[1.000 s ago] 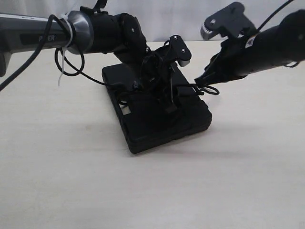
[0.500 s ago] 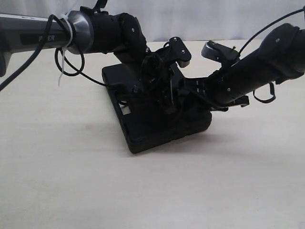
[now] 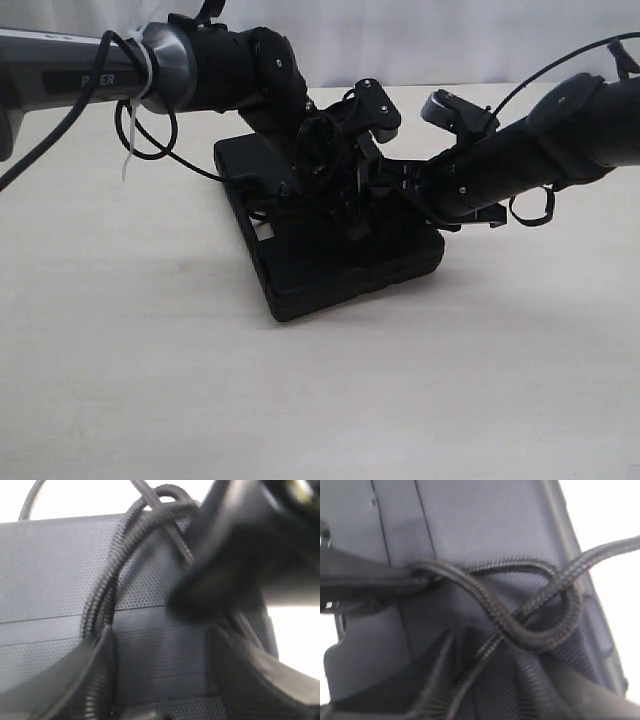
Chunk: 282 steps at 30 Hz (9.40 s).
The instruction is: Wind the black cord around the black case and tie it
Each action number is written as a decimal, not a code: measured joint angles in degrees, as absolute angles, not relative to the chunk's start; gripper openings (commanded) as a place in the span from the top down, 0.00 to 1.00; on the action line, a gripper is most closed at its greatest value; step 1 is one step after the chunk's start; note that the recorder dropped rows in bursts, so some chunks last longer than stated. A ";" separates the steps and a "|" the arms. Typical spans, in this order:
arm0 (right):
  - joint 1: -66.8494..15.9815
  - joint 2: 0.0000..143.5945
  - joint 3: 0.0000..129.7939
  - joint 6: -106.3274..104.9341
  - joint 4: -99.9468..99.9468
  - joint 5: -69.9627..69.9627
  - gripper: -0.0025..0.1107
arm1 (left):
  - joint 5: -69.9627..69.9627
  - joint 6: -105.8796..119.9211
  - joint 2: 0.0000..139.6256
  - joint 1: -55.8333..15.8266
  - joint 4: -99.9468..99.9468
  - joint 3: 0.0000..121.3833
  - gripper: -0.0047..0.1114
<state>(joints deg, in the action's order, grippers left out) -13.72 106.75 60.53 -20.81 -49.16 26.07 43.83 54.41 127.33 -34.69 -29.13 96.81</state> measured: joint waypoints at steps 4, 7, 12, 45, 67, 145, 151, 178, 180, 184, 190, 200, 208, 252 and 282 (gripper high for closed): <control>-13.72 106.87 60.53 -24.40 -49.16 25.38 0.94 | 44.22 54.14 127.33 -34.69 -29.13 96.81 0.50; -13.64 106.64 60.68 -28.40 -48.76 29.08 0.94 | 42.19 54.10 127.33 -34.69 -29.13 96.81 0.50; -13.64 103.24 64.06 -29.13 -43.77 36.80 0.94 | 34.91 52.78 127.33 -34.69 -28.91 96.81 0.78; -13.52 87.86 76.81 -21.33 -20.13 40.94 0.94 | 32.15 49.47 125.82 -34.69 -26.83 96.81 0.82; -13.52 83.65 76.81 -18.20 -13.69 39.62 0.94 | 32.28 43.39 126.00 -29.41 -14.15 92.19 0.82; -2.85 92.02 52.57 9.87 43.81 37.08 0.94 | 35.00 57.34 122.40 -26.29 -23.71 91.03 0.96; -2.75 92.06 47.23 3.40 43.07 34.85 0.85 | 34.38 55.72 121.07 -26.29 -26.12 91.03 0.96; -16.10 98.49 47.23 3.38 48.70 13.84 0.43 | 34.83 83.24 123.74 -29.64 -49.44 91.03 0.96; -16.10 99.49 47.23 3.15 49.57 10.67 0.43 | 33.66 83.50 124.66 -29.64 -49.70 91.03 0.96; -16.10 102.02 47.23 1.53 54.59 7.15 0.43 | 32.80 83.59 125.25 -29.64 -49.70 91.03 0.96; -15.58 106.95 51.47 1.18 57.00 9.46 0.44 | 32.80 83.86 125.25 -29.88 -49.82 91.03 0.96; -15.46 110.50 54.51 0.95 59.82 12.98 0.94 | 32.80 83.44 125.25 -29.90 -45.73 91.03 0.96; -15.46 110.50 54.51 0.84 62.09 18.33 0.94 | 32.90 74.64 125.25 -29.62 -32.52 91.03 0.96; -19.09 108.97 52.87 2.45 64.79 19.42 0.34 | 42.31 69.89 120.94 -18.74 -45.02 91.03 0.96; -29.39 75.56 52.87 14.03 35.15 8.07 0.94 | 11.75 49.49 90.32 -14.65 -37.64 69.27 0.96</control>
